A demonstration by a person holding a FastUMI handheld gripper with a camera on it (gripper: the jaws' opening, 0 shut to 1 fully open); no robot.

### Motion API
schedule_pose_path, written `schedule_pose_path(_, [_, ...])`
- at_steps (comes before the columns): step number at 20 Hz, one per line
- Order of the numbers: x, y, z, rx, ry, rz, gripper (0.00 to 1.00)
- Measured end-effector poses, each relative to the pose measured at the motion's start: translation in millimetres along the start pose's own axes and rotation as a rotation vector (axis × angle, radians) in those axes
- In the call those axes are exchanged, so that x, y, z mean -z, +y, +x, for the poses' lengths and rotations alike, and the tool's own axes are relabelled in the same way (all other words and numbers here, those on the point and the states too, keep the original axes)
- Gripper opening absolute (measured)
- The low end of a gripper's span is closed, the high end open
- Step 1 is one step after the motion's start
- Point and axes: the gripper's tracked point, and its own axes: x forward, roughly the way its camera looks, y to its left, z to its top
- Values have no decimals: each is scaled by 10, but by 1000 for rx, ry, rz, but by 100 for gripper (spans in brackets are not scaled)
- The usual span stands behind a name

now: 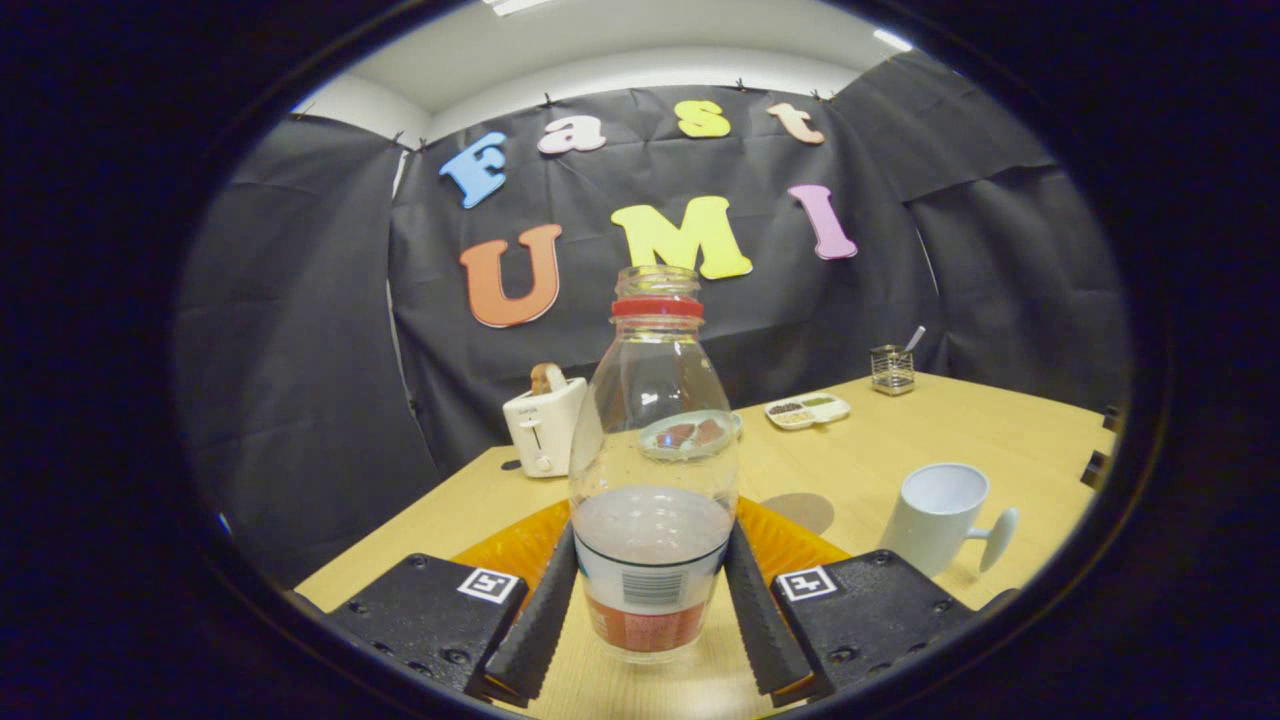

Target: Take the bottle from table, then pour the juice into the cup, finally place the bottle on the coaster

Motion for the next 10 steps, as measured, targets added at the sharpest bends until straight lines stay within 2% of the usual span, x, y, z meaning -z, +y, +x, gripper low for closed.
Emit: schedule_pose_path(10, [-178,-158,5,-45,32,368,79])
